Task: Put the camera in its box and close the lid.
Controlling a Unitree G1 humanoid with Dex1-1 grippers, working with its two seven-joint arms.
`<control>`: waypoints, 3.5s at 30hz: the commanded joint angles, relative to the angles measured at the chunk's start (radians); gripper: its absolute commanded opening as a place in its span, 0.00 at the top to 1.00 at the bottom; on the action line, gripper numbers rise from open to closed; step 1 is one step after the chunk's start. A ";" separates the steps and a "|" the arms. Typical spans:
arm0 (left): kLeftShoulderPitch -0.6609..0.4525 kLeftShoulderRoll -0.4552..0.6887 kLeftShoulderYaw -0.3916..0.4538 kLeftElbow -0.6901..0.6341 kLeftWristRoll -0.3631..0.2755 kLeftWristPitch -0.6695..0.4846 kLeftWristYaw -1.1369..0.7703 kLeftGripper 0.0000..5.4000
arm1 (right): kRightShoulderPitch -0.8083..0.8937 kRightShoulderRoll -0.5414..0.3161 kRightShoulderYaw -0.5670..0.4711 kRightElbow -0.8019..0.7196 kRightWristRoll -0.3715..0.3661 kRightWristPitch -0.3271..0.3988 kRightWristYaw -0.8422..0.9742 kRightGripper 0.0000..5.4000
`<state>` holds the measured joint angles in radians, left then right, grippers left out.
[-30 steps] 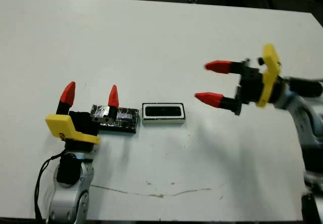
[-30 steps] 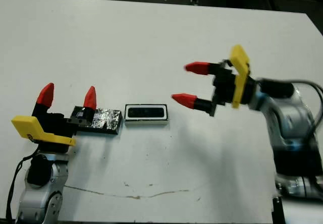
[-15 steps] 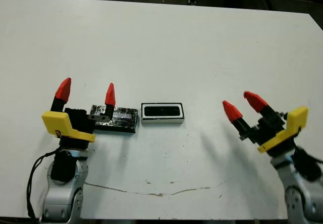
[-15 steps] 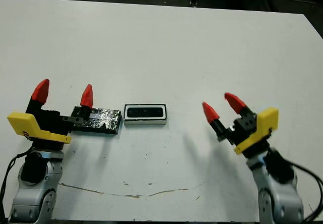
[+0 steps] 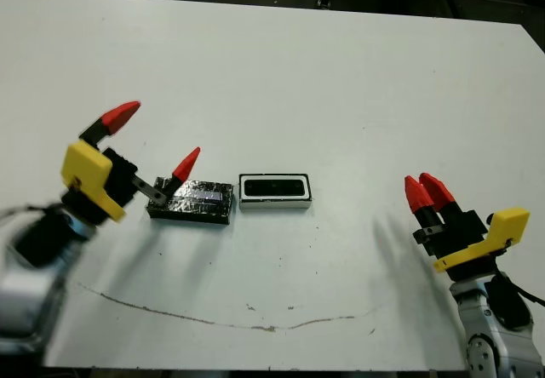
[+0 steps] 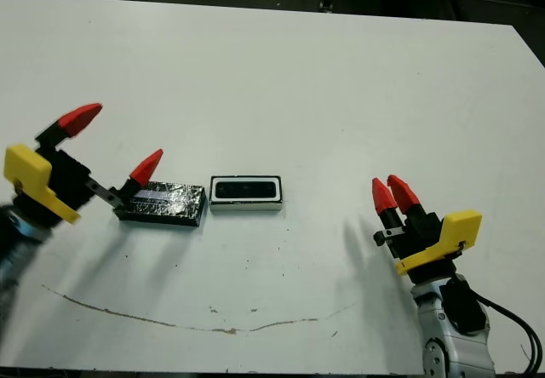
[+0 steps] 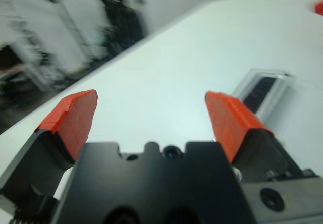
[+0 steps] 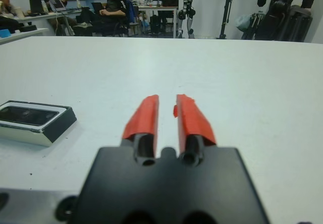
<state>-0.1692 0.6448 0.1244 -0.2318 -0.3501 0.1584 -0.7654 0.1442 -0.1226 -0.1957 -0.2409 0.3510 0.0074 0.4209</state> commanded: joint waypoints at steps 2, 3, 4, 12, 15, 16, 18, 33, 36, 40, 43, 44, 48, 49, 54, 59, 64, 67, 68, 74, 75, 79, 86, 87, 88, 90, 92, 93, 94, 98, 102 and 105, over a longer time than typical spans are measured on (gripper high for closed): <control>-0.167 0.102 -0.031 0.180 -0.092 0.066 -0.268 0.00 | 0.009 -0.005 0.001 0.015 0.016 -0.004 -0.006 0.96; -0.213 0.103 -0.048 0.238 -0.094 0.047 -0.330 0.00 | 0.011 -0.006 0.004 0.013 0.010 -0.004 -0.011 0.99; -0.248 0.102 -0.060 0.285 -0.093 0.030 -0.379 0.00 | 0.012 -0.006 0.007 0.010 0.005 -0.003 -0.017 1.00; -0.394 0.106 -0.177 0.430 -0.009 -0.074 -0.617 0.00 | 0.018 -0.011 0.024 0.001 -0.026 0.003 -0.055 1.00; -0.403 0.094 -0.204 0.444 0.024 -0.110 -0.631 0.00 | 0.017 -0.015 0.032 0.002 -0.022 0.017 -0.058 1.00; -0.407 0.091 -0.211 0.450 0.031 -0.113 -0.635 0.00 | 0.019 -0.016 0.036 -0.001 -0.026 0.021 -0.062 1.00; -0.416 0.085 -0.225 0.465 0.038 -0.126 -0.650 0.00 | 0.020 -0.018 0.042 -0.002 -0.030 0.018 -0.062 1.00; -0.428 0.038 -0.276 0.545 0.058 -0.177 -0.725 0.00 | 0.017 -0.022 0.049 0.006 -0.036 0.018 -0.072 1.00; -0.425 0.032 -0.283 0.552 0.074 -0.204 -0.720 0.00 | 0.018 -0.018 0.050 -0.001 -0.032 0.028 -0.078 1.00; -0.427 0.032 -0.293 0.553 0.089 -0.215 -0.722 0.00 | 0.017 -0.020 0.050 0.009 -0.027 0.013 -0.065 1.00; -0.432 0.034 -0.303 0.554 0.104 -0.222 -0.725 0.00 | 0.019 -0.021 0.050 0.004 -0.031 0.018 -0.071 1.00; -0.433 0.033 -0.306 0.554 0.113 -0.231 -0.723 0.00 | 0.019 -0.020 0.050 0.003 -0.031 0.018 -0.072 1.00; -0.439 0.030 -0.315 0.574 0.137 -0.239 -0.716 0.00 | 0.024 -0.019 0.053 -0.008 -0.036 0.030 -0.083 1.00; -0.442 0.028 -0.317 0.581 0.143 -0.238 -0.716 0.00 | 0.024 -0.019 0.054 -0.008 -0.037 0.029 -0.084 1.00; -0.461 0.031 -0.341 0.599 0.197 -0.235 -0.709 0.00 | 0.023 -0.019 0.052 -0.003 -0.026 0.022 -0.074 1.00; -0.471 0.015 -0.356 0.646 0.226 -0.266 -0.704 0.00 | 0.024 -0.023 0.053 -0.005 -0.026 0.029 -0.076 1.00; -0.491 0.002 -0.379 0.716 0.254 -0.295 -0.713 0.00 | 0.026 -0.020 0.053 -0.012 -0.025 0.036 -0.081 1.00; -0.499 -0.004 -0.384 0.755 0.260 -0.308 -0.718 0.00 | 0.025 -0.021 0.053 -0.011 -0.022 0.035 -0.076 1.00; -0.503 -0.006 -0.383 0.771 0.256 -0.305 -0.727 0.00 | 0.025 -0.022 0.053 -0.011 -0.018 0.039 -0.073 1.00; -0.514 -0.001 -0.383 0.820 0.264 -0.312 -0.744 0.00 | 0.026 -0.024 0.055 -0.016 -0.027 0.040 -0.079 1.00; -0.516 0.002 -0.384 0.822 0.269 -0.320 -0.746 0.00 | 0.026 -0.023 0.055 -0.016 -0.026 0.040 -0.079 1.00; -0.513 0.012 -0.383 0.815 0.271 -0.324 -0.755 0.00 | 0.022 -0.026 0.052 -0.004 -0.017 0.035 -0.065 1.00; -0.498 0.032 -0.369 0.798 0.265 -0.284 -0.751 0.00 | 0.025 -0.031 0.057 -0.012 -0.029 0.038 -0.071 1.00; -0.495 0.034 -0.367 0.792 0.263 -0.269 -0.748 0.00 | 0.025 -0.031 0.057 -0.011 -0.030 0.037 -0.071 1.00; -0.492 0.036 -0.367 0.785 0.265 -0.259 -0.745 0.00 | 0.025 -0.032 0.058 -0.011 -0.029 0.039 -0.071 1.00; -0.487 0.043 -0.369 0.758 0.272 -0.222 -0.733 0.00 | 0.024 -0.031 0.058 -0.011 -0.018 0.047 -0.067 1.00; -0.479 0.043 -0.364 0.738 0.266 -0.184 -0.726 0.00 | 0.024 -0.032 0.061 -0.013 -0.019 0.049 -0.067 1.00; -0.476 0.044 -0.363 0.727 0.265 -0.166 -0.722 0.00 | 0.024 -0.032 0.062 -0.013 -0.022 0.048 -0.068 1.00; -0.473 0.047 -0.363 0.714 0.270 -0.148 -0.712 0.00 | 0.025 -0.034 0.063 -0.015 -0.027 0.049 -0.071 1.00; -0.462 0.052 -0.362 0.691 0.270 -0.085 -0.691 0.03 | 0.026 -0.039 0.064 -0.012 -0.029 0.048 -0.070 1.00; -0.453 0.047 -0.352 0.688 0.256 -0.047 -0.686 0.12 | 0.024 -0.043 0.064 -0.011 -0.022 0.051 -0.068 1.00; -0.447 0.033 -0.337 0.717 0.238 -0.078 -0.692 0.20 | 0.024 -0.045 0.065 -0.013 -0.019 0.058 -0.069 1.00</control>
<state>-0.6331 0.6766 -0.2222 0.4690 -0.1104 0.0956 -1.4601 0.1588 -0.1512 -0.1269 -0.2549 0.3272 0.0438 0.3516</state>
